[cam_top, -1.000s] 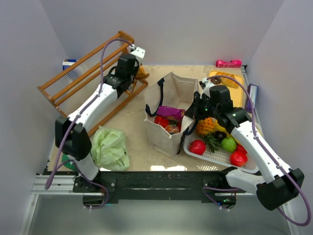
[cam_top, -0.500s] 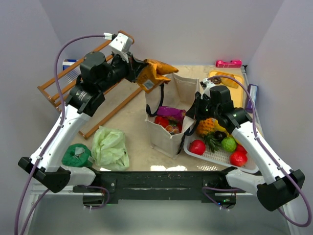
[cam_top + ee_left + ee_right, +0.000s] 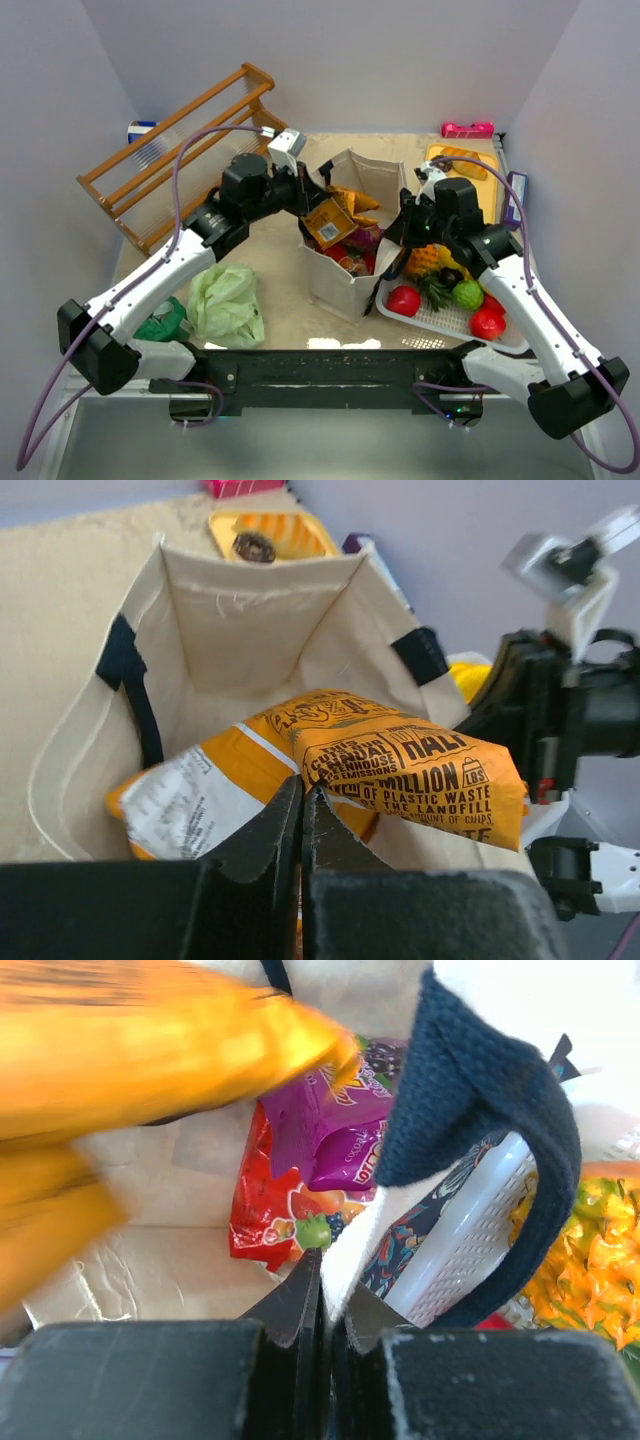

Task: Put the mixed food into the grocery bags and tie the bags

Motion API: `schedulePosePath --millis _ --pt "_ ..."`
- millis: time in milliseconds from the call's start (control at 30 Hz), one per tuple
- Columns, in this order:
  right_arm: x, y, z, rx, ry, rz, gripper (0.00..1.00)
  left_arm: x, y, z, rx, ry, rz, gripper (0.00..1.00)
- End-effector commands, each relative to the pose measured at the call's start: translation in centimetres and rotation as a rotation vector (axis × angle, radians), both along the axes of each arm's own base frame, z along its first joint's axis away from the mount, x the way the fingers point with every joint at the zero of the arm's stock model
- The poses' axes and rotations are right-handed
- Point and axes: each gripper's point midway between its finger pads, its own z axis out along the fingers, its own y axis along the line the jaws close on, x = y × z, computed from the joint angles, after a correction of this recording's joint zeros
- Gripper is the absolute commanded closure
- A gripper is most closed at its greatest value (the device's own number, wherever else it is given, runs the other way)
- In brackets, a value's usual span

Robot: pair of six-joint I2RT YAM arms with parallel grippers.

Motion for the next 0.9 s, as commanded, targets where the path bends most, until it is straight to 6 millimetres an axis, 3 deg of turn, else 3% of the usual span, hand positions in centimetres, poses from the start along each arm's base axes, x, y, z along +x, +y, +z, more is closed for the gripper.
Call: schedulePosePath --millis 0,33,67,133,167,200,267,367,433,500,633,767,800,867 --pt "0.5 0.3 4.6 0.065 -0.149 0.005 0.93 -0.6 -2.1 0.5 -0.040 -0.021 -0.055 0.91" --pt "0.5 0.3 4.6 0.064 -0.149 0.006 0.93 -0.5 -2.5 -2.0 0.031 0.032 -0.076 0.77" --pt "0.5 0.3 4.6 0.062 -0.148 0.003 0.93 -0.6 -2.7 -1.7 0.045 0.026 -0.088 0.45" --pt "0.5 0.2 4.5 0.059 -0.148 0.000 0.93 0.0 -1.7 -1.9 0.110 0.007 -0.047 0.22" --pt "0.5 0.1 4.6 0.056 -0.150 -0.001 0.93 0.5 -1.0 -0.7 0.115 -0.034 -0.003 0.05" --pt "0.5 0.1 4.5 0.056 -0.148 -0.003 0.93 0.8 -0.3 0.2 0.117 -0.064 0.024 0.01" --pt "0.4 0.0 4.6 0.053 -0.149 -0.006 0.93 1.2 1.4 3.1 0.133 -0.153 0.087 0.00" --pt "0.5 0.0 4.8 0.053 -0.153 -0.009 0.92 2.2 3.8 3.6 0.223 -0.176 0.159 0.00" --pt "0.4 0.0 4.9 0.053 -0.155 -0.006 0.92 3.6 6.2 1.8 0.297 -0.145 0.227 0.00" --pt "0.4 0.0 4.9 0.054 -0.156 -0.005 0.92 4.7 8.1 -1.3 0.339 -0.071 0.250 0.00" --pt "0.4 -0.1 4.6 0.044 -0.151 -0.008 0.92 4.2 7.8 -6.0 0.346 0.032 0.179 0.00" --pt "0.4 -0.2 4.2 0.037 -0.143 -0.005 0.92 3.0 5.2 -8.3 0.267 0.086 0.041 0.01" --pt "0.4 -0.2 4.0 0.034 -0.140 -0.007 0.92 3.2 4.5 -8.8 0.255 0.095 0.020 0.05" --pt "0.4 -0.3 4.0 0.030 -0.140 -0.011 0.92 2.9 3.7 -10.0 0.249 0.132 -0.030 0.36"
